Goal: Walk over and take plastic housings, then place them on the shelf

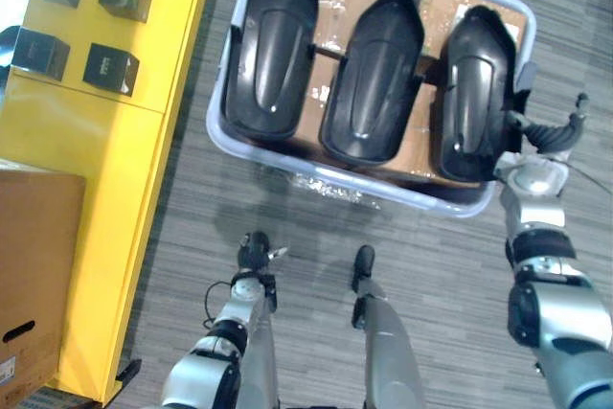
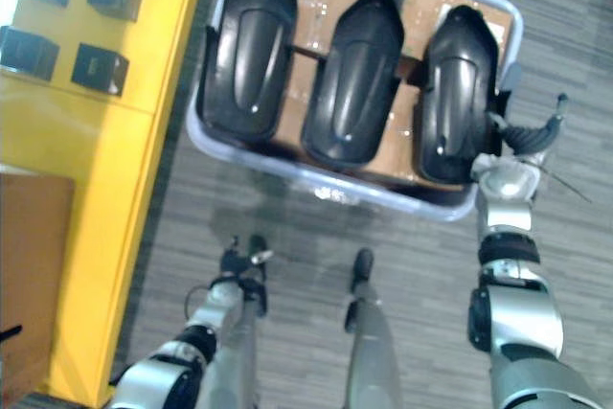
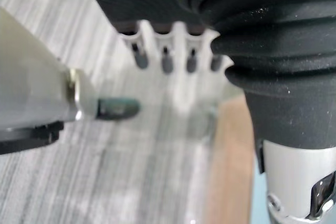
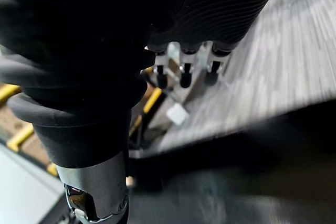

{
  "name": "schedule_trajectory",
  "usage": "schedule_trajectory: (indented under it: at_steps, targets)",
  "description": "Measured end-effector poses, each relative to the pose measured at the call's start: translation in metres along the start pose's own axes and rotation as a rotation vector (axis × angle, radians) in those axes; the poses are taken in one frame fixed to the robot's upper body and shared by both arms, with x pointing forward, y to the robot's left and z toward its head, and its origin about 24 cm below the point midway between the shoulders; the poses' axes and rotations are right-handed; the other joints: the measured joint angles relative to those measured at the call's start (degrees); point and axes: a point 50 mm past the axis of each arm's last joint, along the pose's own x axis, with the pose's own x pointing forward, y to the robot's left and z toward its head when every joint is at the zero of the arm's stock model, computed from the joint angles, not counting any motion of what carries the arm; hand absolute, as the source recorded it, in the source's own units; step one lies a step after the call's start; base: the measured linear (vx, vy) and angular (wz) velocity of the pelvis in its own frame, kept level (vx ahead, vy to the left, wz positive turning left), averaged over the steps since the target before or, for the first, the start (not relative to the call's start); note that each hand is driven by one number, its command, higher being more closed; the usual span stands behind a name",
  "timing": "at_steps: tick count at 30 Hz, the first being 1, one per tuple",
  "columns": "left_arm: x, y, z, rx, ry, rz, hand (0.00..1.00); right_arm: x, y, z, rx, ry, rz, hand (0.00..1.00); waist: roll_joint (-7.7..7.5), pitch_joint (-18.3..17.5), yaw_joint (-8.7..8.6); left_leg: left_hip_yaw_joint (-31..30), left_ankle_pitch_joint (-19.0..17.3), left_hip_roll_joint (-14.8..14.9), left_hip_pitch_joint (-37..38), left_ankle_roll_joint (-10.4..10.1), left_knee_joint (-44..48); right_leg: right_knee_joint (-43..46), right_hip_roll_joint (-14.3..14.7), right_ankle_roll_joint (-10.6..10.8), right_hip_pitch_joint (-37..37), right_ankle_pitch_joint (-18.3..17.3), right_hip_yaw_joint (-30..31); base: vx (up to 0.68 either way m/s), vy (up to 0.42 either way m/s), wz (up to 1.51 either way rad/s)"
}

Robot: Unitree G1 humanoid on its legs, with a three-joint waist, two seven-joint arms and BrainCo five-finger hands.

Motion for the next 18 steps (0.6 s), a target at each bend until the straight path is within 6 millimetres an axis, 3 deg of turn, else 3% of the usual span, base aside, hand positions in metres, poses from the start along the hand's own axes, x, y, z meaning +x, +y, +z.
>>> schedule_trajectory:
  at_steps: [9,10,18]
  targets:
    - [0.001,-0.009,0.012,-0.030,-0.028,-0.032,0.00,0.004,0.013,0.000,-0.101,0.041,0.080,0.00,0.53,-0.29,1.03,-0.98,1.06,-0.33,-1.30,-0.23,-0.91,-0.62,0.05,0.03,-0.99,0.08,-0.54,0.01,-0.008,0.03]
    - [0.001,-0.010,0.013,-0.031,-0.030,-0.033,0.00,0.005,0.012,0.000,-0.115,0.041,0.081,1.00,0.66,-0.36,1.02,-1.32,1.13,-0.39,-1.51,-0.26,-0.93,-0.72,0.06,0.04,-0.99,0.09,-0.79,0.02,-0.015,0.20]
    - [-0.001,-0.017,0.012,-0.029,-0.023,-0.076,0.00,0.018,-0.005,0.004,-0.206,0.068,0.038,1.00,1.98,-1.17,1.15,-2.30,3.49,-0.74,-1.63,-0.42,-4.04,-2.49,0.16,-0.20,-0.98,1.07,-1.89,0.00,-0.008,0.06]
